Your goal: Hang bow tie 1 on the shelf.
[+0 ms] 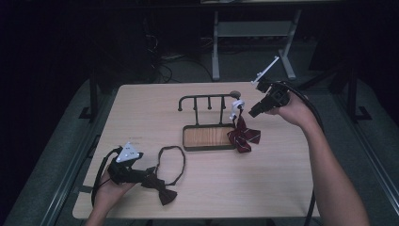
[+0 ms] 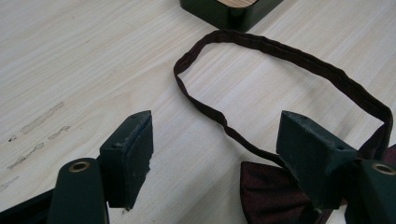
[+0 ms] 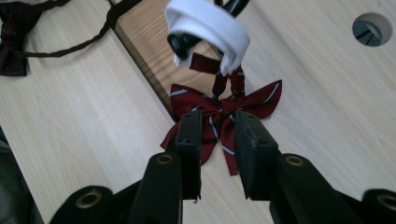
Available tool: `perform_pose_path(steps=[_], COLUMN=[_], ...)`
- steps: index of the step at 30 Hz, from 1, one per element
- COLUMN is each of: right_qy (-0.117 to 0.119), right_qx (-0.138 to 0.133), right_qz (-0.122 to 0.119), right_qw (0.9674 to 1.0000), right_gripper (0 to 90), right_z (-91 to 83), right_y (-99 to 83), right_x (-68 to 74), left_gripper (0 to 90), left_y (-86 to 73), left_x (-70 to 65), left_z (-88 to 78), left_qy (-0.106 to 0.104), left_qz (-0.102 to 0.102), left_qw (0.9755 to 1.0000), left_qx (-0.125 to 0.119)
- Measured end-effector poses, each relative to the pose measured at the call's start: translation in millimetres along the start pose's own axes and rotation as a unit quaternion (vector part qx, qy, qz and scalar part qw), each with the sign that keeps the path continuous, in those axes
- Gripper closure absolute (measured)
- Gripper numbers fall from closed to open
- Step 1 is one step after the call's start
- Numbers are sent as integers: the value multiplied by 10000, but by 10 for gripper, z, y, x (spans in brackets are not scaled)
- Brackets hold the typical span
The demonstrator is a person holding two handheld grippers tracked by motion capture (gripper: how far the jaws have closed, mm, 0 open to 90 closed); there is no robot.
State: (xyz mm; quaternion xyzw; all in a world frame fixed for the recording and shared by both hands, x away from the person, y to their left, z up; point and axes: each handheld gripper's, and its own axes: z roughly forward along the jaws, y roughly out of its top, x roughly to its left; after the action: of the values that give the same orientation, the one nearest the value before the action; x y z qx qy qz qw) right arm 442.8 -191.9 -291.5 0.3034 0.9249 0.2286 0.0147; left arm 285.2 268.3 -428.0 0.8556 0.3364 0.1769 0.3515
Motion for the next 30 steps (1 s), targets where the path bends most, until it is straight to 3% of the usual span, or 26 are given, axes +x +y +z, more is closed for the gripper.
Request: perform_pose_path(steps=[22,30], right_qy=[249,322], right_qx=[-98,-185], right_qz=[-57,2], right_qw=[9996,9993], right_gripper=[634,605], right_z=[128,180], right_y=[-300,-436], right_x=[51,88], left_gripper=[277,275], left_y=[-5,-2], left_x=[-7,-4], left_z=[21,24], left_qy=[-39,-18], left_qz=[-61,1], left_qw=[10000,10000], left_qx=[2,62])
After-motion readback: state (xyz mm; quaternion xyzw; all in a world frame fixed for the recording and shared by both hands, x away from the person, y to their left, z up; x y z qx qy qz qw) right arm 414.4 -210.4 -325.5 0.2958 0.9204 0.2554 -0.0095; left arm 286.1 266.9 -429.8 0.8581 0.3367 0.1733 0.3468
